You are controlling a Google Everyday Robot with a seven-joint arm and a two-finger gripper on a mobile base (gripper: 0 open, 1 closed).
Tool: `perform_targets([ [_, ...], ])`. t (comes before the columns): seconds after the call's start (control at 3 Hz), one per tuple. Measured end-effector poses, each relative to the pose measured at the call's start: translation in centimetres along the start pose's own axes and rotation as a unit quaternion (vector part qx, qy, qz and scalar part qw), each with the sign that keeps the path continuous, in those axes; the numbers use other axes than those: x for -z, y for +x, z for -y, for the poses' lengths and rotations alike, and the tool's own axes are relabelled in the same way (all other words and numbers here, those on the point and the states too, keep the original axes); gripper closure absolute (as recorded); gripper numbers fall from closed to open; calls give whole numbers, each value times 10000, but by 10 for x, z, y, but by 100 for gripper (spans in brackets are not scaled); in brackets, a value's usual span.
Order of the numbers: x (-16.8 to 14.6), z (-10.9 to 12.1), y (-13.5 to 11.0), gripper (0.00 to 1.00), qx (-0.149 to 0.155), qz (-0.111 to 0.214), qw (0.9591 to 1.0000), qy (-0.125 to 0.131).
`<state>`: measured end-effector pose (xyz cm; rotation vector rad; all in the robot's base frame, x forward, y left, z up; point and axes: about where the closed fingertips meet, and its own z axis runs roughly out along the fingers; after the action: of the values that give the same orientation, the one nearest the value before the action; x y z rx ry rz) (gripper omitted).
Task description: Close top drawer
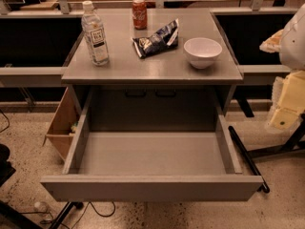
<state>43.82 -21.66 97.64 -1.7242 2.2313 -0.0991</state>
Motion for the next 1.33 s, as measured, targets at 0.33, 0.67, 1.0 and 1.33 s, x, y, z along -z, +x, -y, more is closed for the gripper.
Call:
perform_targets([
  [0.33, 0, 0, 0, 0, 0, 0, 10000, 0],
  [0.67, -19, -12, -1, 0, -4, -44, 10000, 14],
  [1.0, -59, -39, -4, 18, -121, 9, 9999, 26],
  [1.33, -107, -64, -4, 42, -207, -174, 9995, 176],
])
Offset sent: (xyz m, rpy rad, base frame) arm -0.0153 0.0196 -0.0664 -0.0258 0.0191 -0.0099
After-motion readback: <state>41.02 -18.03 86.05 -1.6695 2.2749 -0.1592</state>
